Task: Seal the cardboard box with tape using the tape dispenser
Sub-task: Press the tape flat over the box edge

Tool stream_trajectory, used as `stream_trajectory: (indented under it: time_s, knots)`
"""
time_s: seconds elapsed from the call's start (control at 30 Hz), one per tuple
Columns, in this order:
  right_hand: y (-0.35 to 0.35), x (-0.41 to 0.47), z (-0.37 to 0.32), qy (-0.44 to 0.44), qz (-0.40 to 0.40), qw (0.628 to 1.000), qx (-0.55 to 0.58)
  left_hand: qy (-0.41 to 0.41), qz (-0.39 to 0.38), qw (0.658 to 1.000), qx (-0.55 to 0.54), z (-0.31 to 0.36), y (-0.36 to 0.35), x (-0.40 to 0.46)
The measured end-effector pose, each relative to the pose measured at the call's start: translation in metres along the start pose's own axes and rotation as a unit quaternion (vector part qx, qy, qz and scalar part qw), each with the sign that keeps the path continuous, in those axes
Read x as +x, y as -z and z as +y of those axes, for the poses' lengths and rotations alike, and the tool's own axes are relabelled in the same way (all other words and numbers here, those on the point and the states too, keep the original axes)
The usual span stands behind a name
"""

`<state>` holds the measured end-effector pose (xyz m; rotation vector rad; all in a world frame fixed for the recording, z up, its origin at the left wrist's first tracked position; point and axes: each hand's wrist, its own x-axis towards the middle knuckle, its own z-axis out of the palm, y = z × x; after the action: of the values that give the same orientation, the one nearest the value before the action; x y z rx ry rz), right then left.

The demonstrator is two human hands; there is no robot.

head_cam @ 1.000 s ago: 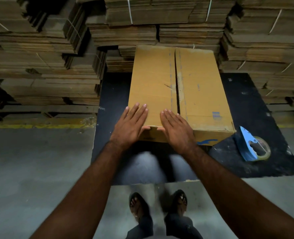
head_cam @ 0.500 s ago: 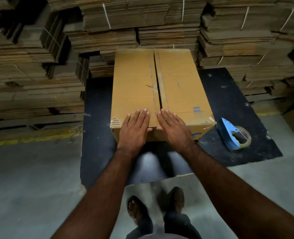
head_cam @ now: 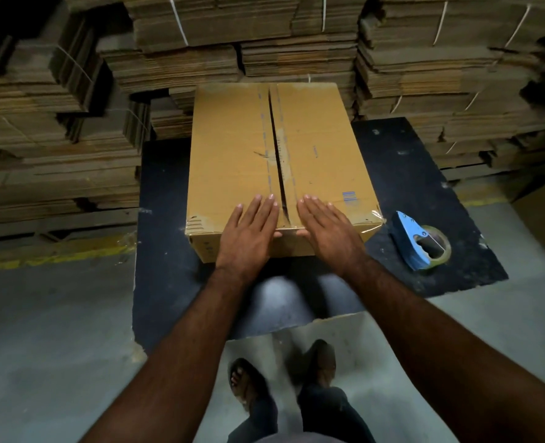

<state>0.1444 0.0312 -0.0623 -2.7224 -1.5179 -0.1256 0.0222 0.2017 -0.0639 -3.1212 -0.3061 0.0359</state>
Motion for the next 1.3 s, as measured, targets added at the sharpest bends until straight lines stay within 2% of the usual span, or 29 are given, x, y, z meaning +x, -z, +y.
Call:
stream_trajectory:
  time_s: [0.1, 0.23, 0.33, 0.4, 0.5, 0.63, 0.73, 0.87, 1.03, 1.1, 1.17, 1.23, 1.3]
  knots:
    - [-0.001, -0.006, 0.007, 0.025, -0.007, 1.000, -0.011, -0.004, -0.016, 1.000, -0.001, -0.001, 0.003, -0.006]
    - [0.008, -0.017, 0.020, 0.004, 0.012, 1.000, 0.019, -0.036, 0.062, 0.996, -0.058, 0.017, 0.007, -0.007]
    - [0.002, -0.017, 0.030, 0.000, 0.023, 0.999, 0.027, -0.068, 0.088, 0.990, -0.082, 0.047, 0.008, 0.012]
    - [-0.004, -0.019, 0.040, 0.011, 0.019, 0.999, 0.024, -0.049, 0.096, 0.990, -0.089, 0.060, 0.005, 0.024]
    - [-0.010, -0.029, 0.061, 0.014, 0.033, 0.999, 0.013, -0.028, 0.078, 0.995, -0.055, 0.062, -0.003, 0.024]
    - [-0.007, -0.048, 0.090, 0.001, 0.021, 1.000, -0.004, -0.014, 0.015, 1.000, -0.016, 0.062, 0.002, 0.021]
    - [0.005, -0.055, 0.098, -0.008, 0.018, 1.000, 0.001, -0.006, 0.049, 0.998, -0.046, 0.074, 0.007, 0.022]
    - [0.014, -0.043, 0.104, -0.001, 0.012, 1.000, 0.014, -0.039, 0.036, 0.997, -0.052, 0.107, 0.012, 0.042]
    - [0.003, -0.055, 0.131, -0.023, -0.034, 0.999, 0.023, -0.011, 0.026, 0.999, -0.024, 0.123, 0.003, 0.055]
    - [0.003, -0.062, 0.132, -0.041, -0.023, 0.998, 0.047, -0.009, 0.031, 0.999, -0.025, 0.123, 0.004, 0.054]
    - [0.007, -0.068, 0.129, -0.088, 0.006, 0.989, 0.118, -0.034, 0.031, 0.998, -0.033, 0.127, 0.006, 0.055]
    - [0.015, -0.075, 0.118, -0.149, 0.032, 0.969, 0.192, -0.076, 0.032, 0.996, -0.045, 0.137, 0.007, 0.056]
    - [0.021, -0.079, 0.101, -0.198, 0.019, 0.951, 0.236, -0.082, 0.035, 0.994, -0.061, 0.149, 0.007, 0.058]
